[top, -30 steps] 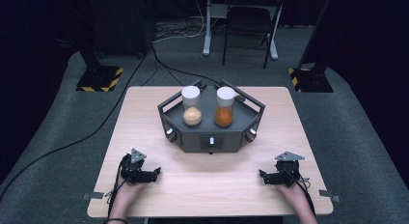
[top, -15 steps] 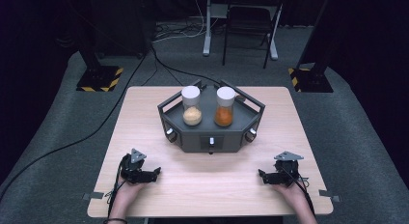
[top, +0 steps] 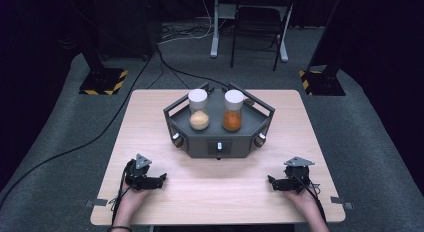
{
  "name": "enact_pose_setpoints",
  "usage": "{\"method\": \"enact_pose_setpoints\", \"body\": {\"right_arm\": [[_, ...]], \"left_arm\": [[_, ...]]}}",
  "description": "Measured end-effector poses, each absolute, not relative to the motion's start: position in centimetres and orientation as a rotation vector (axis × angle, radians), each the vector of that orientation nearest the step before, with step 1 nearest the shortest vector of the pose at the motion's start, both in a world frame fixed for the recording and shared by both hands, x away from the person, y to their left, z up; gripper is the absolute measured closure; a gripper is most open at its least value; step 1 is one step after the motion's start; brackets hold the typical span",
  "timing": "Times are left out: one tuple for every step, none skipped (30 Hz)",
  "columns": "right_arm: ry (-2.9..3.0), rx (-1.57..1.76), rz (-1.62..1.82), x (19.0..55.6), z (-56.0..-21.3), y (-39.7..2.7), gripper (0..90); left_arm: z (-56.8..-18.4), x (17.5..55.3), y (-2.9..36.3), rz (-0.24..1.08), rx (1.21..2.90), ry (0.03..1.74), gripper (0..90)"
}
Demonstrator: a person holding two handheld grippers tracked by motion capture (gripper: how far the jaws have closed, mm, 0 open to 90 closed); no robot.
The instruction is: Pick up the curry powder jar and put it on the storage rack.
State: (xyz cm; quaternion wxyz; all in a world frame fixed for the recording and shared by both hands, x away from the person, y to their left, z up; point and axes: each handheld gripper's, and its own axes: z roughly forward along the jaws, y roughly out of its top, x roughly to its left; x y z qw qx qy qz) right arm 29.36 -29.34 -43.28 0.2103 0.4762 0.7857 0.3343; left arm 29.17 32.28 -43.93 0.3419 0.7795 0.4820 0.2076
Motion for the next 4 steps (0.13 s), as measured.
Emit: {"method": "enact_pose_setpoints", "body": {"right_arm": [[2.184,1.324,0.929,29.36,-43.28,-29.34,0.0],[2.184,1.323,0.93,29.37,-43.29,-29.35,0.0],[2.185,1.324,0.93,29.37,-43.28,-29.35,0.0],[2.185,1.322,0.931,29.38,-43.29,-29.36,0.0]], "left_arm": [[-43.92,29.18,32.29,0.539,2.028,1.253,5.0],[-43.92,29.18,32.29,0.539,2.028,1.253,5.0],[-43.92,29.18,32.29,0.539,2.028,1.253,5.0],[-43.92,29.18,32.29,0.539,2.028,1.253,5.0]]}}
